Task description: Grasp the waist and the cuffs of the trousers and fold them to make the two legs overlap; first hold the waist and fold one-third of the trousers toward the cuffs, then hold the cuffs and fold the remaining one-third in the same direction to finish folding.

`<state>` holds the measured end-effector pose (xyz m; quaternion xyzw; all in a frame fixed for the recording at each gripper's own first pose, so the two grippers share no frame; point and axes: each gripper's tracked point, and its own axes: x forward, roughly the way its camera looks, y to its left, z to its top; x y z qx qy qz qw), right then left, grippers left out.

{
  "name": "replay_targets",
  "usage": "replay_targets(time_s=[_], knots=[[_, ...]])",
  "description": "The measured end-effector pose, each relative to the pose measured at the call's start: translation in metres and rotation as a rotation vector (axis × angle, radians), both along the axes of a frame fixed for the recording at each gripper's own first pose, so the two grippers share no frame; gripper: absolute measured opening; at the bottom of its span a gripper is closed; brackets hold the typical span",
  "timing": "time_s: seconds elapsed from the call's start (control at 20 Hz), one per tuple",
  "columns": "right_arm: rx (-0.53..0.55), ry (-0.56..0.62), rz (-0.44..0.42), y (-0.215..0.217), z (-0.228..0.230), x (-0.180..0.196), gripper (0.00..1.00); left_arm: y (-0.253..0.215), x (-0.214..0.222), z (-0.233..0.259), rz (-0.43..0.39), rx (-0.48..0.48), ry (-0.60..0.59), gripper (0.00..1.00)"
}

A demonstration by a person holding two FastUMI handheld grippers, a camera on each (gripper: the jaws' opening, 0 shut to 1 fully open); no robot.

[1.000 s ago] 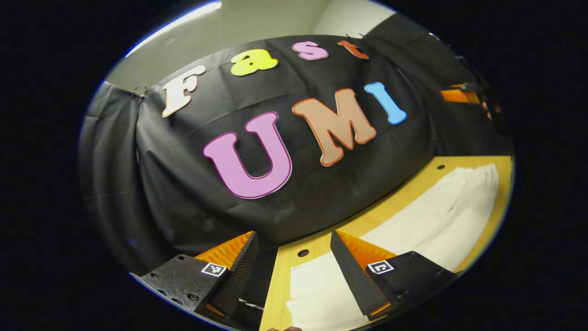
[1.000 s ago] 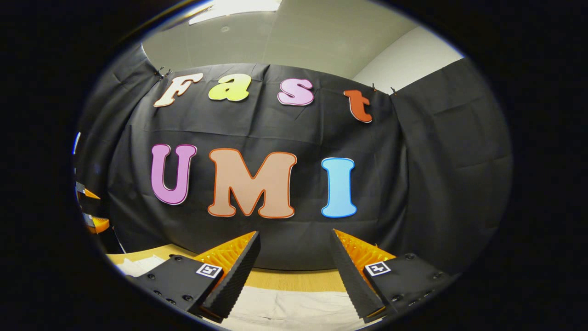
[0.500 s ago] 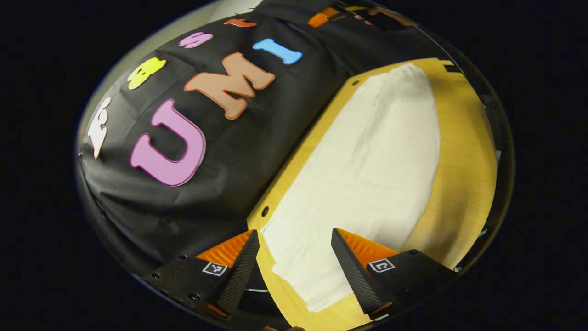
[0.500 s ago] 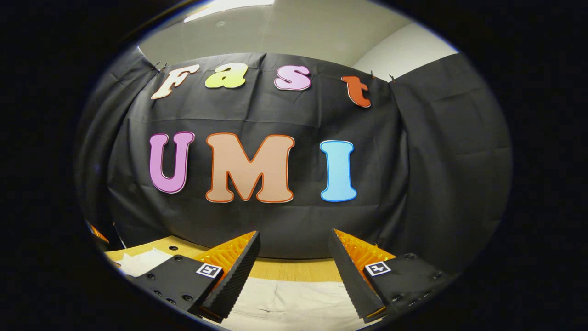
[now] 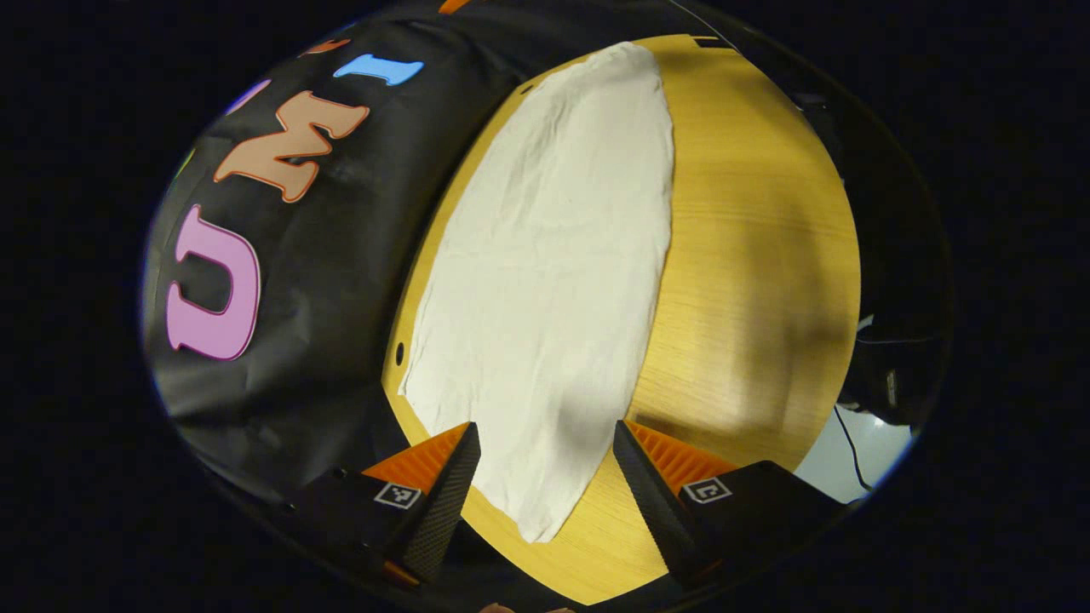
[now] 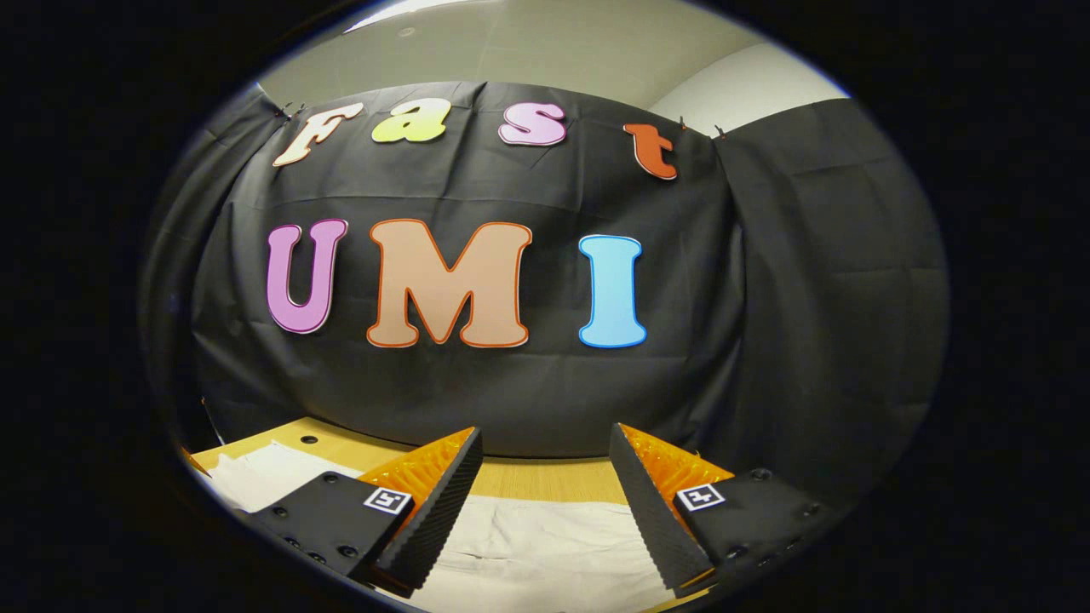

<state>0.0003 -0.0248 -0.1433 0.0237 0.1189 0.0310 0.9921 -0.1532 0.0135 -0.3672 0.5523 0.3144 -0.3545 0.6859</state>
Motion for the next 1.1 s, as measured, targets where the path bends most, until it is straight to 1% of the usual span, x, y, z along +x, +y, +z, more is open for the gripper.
replay_targets(time_s=[0.1, 0.15, 0.2, 0.25, 0.35, 0.5, 0.6, 0.65, 0.7, 0.75, 0.8, 0.85, 0.9, 0.95, 1.0, 1.05, 1.1], knots=[[-0.003, 0.006, -0.013, -0.006, -0.001, -0.002, 0.97, 0.006, -0.009, -0.01, -0.028, 0.049, 0.029, 0.94], [-0.005, 0.008, -0.018, -0.009, -0.001, -0.002, 0.97, 0.004, -0.006, -0.009, -0.045, 0.051, 0.022, 0.94], [-0.007, 0.01, -0.023, -0.011, -0.001, -0.003, 0.97, 0.004, -0.008, -0.008, -0.049, 0.054, 0.022, 0.86], [-0.01, 0.01, -0.028, -0.013, 0.0, -0.003, 0.97, 0.005, -0.007, -0.012, -0.045, 0.061, 0.029, 0.9], [-0.017, 0.008, -0.04, -0.017, 0.0, -0.006, 0.97, 0.003, 0.0, -0.013, -0.057, 0.078, 0.019, 0.86], [-0.029, -0.007, -0.049, -0.021, 0.006, -0.01, 0.97, -0.002, 0.019, -0.02, -0.11, 0.109, -0.017, 0.84], [-0.036, -0.009, -0.055, -0.024, 0.006, -0.011, 0.97, -0.001, 0.024, -0.022, -0.109, 0.112, -0.023, 0.84], [-0.035, -0.006, -0.056, -0.025, 0.005, -0.012, 0.97, -0.002, 0.025, -0.023, -0.094, 0.107, -0.009, 0.83], [-0.034, -0.002, -0.057, -0.026, 0.004, -0.013, 0.97, -0.001, 0.02, -0.031, -0.07, 0.1, 0.03, 0.81], [-0.034, 0.003, -0.052, -0.024, 0.002, -0.013, 0.97, 0.001, 0.019, -0.033, -0.059, 0.102, 0.033, 0.72], [-0.048, 0.011, -0.043, -0.025, 0.001, -0.015, 0.97, -0.003, 0.017, -0.033, -0.087, 0.128, 0.023, 0.41], [-0.061, 0.01, -0.042, -0.027, 0.001, -0.016, 0.97, -0.004, 0.015, -0.035, -0.104, 0.146, 0.028, 0.33], [-0.073, 0.011, -0.039, -0.029, -0.001, -0.017, 0.97, -0.004, 0.012, -0.036, -0.105, 0.15, 0.033, 0.28], [-0.082, 0.015, -0.034, -0.03, -0.003, -0.019, 0.97, -0.005, 0.012, -0.038, -0.103, 0.15, 0.041, 0.18], [-0.092, 0.02, -0.03, -0.031, -0.004, -0.019, 0.97, -0.003, 0.012, -0.039, -0.1, 0.153, 0.045, 0.12], [-0.104, 0.022, -0.031, -0.034, -0.004, -0.02, 0.97, -0.003, 0.015, -0.04, -0.102, 0.154, 0.047, 0.04], [-0.119, 0.02, -0.034, -0.037, -0.005, -0.02, 0.97, -0.002, 0.015, -0.04, -0.101, 0.158, 0.05, 0.03]])
